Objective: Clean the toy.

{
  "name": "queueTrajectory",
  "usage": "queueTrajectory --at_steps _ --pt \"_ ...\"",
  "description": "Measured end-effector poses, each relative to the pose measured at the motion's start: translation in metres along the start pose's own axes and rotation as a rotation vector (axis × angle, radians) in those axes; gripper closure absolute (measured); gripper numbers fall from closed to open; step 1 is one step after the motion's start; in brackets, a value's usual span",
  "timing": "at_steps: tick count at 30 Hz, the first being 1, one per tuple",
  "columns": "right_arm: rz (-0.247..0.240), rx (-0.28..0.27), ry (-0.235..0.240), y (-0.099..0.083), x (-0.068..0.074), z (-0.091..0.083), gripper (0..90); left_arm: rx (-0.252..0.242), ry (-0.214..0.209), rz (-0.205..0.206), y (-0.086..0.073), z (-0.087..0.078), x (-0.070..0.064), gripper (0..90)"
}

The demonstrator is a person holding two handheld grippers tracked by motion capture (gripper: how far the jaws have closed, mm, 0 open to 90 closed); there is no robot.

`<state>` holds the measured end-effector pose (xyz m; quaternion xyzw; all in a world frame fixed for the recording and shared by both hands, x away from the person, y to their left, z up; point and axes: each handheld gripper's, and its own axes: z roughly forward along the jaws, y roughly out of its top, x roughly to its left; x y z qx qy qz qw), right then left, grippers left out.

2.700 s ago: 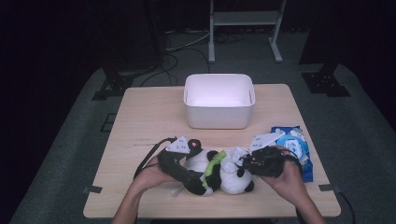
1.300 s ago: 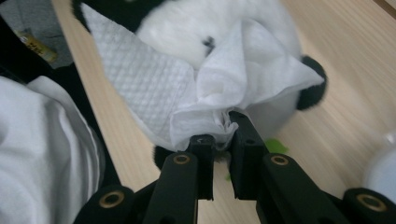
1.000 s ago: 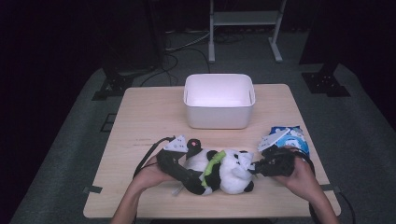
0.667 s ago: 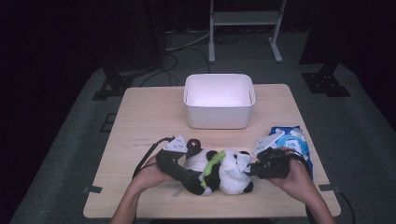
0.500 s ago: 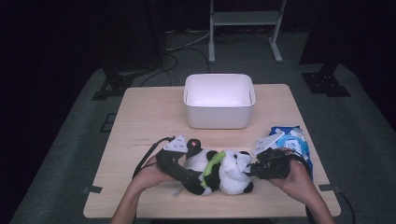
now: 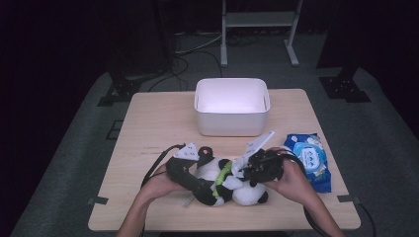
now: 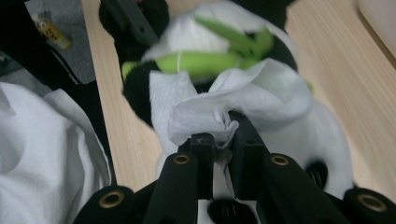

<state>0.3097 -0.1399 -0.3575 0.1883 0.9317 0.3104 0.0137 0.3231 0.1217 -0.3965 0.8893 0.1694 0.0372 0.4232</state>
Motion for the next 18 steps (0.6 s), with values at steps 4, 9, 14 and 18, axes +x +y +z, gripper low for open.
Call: queueTrajectory --at_steps 4,9,14,18 --pt "-0.048 0.066 -0.018 0.022 0.003 0.015 80.7 0.009 0.0 0.001 0.0 0.0 0.0 9.6" --pt "-0.075 0.076 -0.024 0.039 -0.002 0.019 80.7 0.014 0.006 -0.012 -0.003 0.0 0.003 9.7" --pt "-0.048 0.06 -0.031 0.038 -0.008 0.01 80.7 0.016 -0.001 -0.002 -0.002 0.001 0.002 9.7" --pt "-0.017 0.054 -0.042 0.028 -0.018 0.002 80.7 0.018 -0.007 0.005 -0.002 0.002 0.0 9.8"
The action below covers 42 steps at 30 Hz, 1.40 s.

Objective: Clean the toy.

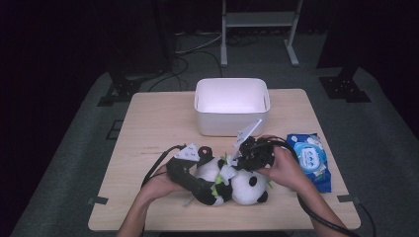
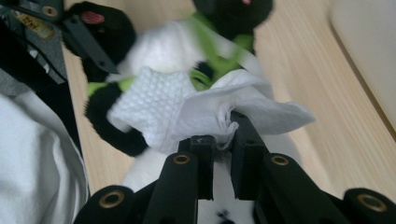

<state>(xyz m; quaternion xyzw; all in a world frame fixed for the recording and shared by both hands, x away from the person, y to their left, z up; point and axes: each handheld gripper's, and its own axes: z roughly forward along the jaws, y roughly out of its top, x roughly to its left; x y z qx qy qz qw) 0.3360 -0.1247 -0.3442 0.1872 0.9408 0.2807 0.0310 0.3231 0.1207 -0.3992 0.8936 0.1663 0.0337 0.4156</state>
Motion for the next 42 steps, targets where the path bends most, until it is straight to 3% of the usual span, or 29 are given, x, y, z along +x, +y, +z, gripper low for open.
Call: queueTrajectory --at_steps 8,16,27,34,42 --pt "0.095 -0.031 -0.012 -0.028 -0.024 -0.01 81.0 0.014 -0.001 0.017 0.0 0.0 -0.003 9.9" --pt "0.181 -0.019 -0.017 -0.066 -0.036 -0.011 81.1 0.031 0.003 0.031 0.001 0.001 -0.008 10.1" --pt "0.239 0.02 -0.048 -0.097 -0.049 -0.014 81.2 0.028 0.005 0.03 0.0 0.0 -0.008 10.0" --pt "0.249 0.025 -0.041 -0.091 -0.055 -0.007 81.3 0.027 0.007 0.033 0.0 0.001 -0.009 10.0" --pt "0.158 0.021 -0.035 -0.042 -0.042 -0.005 81.4 0.027 0.008 0.037 0.0 0.001 -0.009 10.0"
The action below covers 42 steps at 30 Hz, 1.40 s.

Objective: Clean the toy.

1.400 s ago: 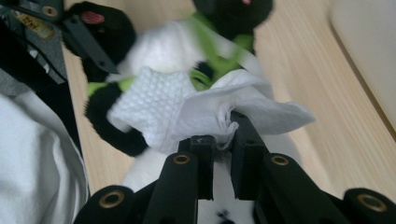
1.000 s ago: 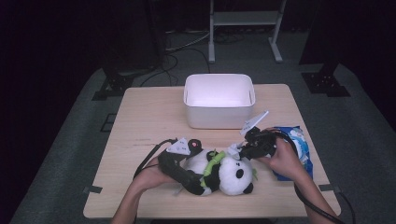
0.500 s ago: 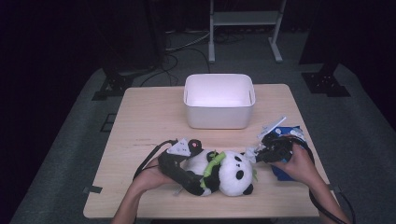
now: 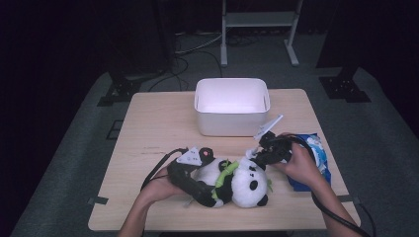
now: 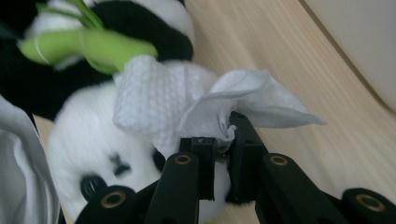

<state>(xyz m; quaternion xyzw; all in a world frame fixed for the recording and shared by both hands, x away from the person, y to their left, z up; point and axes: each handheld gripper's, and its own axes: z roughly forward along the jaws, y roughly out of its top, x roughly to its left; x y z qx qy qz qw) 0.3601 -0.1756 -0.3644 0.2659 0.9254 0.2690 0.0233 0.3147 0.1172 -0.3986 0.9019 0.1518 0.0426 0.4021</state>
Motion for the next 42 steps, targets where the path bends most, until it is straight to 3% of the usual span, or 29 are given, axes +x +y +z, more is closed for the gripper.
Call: queueTrajectory --at_steps 7,9,13,17,24,30,33,36,42 --pt "-0.109 0.036 0.01 0.045 0.022 0.012 81.7 0.004 -0.003 0.004 0.0 0.0 -0.001 10.0" --pt "-0.139 0.061 -0.011 0.056 0.028 0.018 81.8 0.013 -0.004 0.018 0.0 0.0 -0.001 10.0" --pt "-0.162 0.087 -0.02 0.073 0.033 0.025 82.0 0.011 -0.004 0.021 -0.001 0.001 -0.002 9.9" --pt "-0.17 0.07 0.014 0.087 0.034 0.028 81.9 0.008 -0.013 0.02 0.0 0.003 -0.002 9.9" --pt "-0.222 0.054 0.02 0.111 0.053 0.038 81.8 0.005 -0.016 0.01 -0.001 0.002 -0.001 9.9" --pt "-0.231 0.058 0.034 0.115 0.06 0.048 81.3 0.0 -0.029 0.004 -0.002 -0.001 0.0 9.9" --pt "-0.211 0.061 0.019 0.111 0.055 0.051 81.1 -0.005 -0.041 0.008 -0.002 -0.006 0.001 9.9" --pt "-0.192 0.072 0.025 0.105 0.048 0.054 81.0 0.012 -0.025 0.017 -0.004 -0.012 0.002 9.9" --pt "-0.164 0.063 0.043 0.098 0.043 0.056 81.0 0.0 -0.031 -0.019 -0.014 -0.023 0.012 9.8"
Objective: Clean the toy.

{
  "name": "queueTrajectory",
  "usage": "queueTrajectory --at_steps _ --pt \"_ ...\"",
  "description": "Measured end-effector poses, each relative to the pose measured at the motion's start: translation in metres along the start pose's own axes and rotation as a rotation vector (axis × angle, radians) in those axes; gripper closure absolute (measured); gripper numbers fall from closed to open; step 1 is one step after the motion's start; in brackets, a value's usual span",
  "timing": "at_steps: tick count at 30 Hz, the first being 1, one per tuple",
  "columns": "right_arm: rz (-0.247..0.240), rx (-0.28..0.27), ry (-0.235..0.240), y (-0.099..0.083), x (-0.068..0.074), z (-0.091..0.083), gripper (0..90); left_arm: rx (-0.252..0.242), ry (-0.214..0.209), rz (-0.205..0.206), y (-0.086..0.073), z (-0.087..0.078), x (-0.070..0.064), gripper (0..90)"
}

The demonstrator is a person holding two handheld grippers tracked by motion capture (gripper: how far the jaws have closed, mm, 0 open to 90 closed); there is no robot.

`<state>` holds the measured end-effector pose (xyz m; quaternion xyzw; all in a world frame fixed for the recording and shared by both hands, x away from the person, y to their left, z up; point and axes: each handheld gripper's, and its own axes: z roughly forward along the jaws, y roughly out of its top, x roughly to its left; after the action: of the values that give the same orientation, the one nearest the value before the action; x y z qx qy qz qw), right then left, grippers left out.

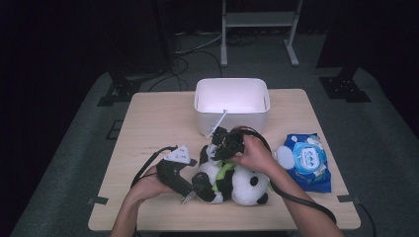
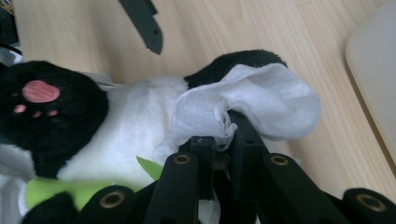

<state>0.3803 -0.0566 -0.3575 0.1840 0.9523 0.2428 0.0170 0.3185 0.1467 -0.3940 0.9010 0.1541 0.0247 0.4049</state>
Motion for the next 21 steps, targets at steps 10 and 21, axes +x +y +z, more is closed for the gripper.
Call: queueTrajectory --at_steps 10,21 --pt "-0.089 -0.004 0.055 0.007 0.031 0.001 80.9 -0.003 -0.031 -0.01 -0.002 0.007 0.0 8.6" --pt "-0.104 0.01 0.108 0.002 0.04 -0.01 79.5 -0.001 -0.029 -0.012 -0.001 0.006 0.0 8.6"
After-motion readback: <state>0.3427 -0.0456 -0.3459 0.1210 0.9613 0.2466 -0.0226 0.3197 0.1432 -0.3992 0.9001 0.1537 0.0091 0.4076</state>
